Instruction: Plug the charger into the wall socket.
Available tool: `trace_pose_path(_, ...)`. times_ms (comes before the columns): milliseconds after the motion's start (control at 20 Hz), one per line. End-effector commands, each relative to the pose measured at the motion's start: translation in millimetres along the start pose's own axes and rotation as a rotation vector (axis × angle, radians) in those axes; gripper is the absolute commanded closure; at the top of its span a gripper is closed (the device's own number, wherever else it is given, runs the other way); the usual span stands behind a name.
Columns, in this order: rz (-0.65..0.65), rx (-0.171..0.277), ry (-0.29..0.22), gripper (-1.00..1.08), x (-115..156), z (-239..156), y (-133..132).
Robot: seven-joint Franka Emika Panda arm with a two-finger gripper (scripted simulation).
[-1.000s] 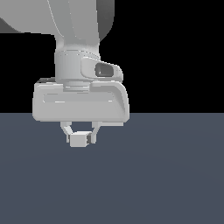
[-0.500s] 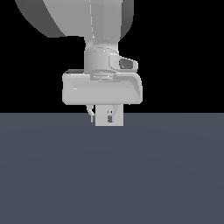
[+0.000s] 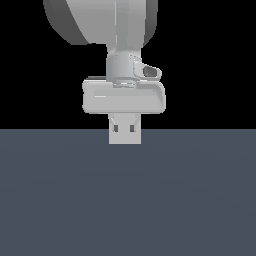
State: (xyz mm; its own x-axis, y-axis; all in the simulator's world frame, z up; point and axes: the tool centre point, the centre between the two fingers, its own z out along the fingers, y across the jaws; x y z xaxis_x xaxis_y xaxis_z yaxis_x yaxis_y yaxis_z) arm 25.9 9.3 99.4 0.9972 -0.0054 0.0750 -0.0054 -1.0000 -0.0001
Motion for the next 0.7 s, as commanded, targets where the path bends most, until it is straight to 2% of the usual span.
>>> trace_pose_path(0, -0.006, 0.0, 0.0, 1.08, 3.2, -1.3, 0.9)
trace_pose_path(650, -0.004, 0.0, 0.0, 1.08, 3.6, -0.4, -0.3)
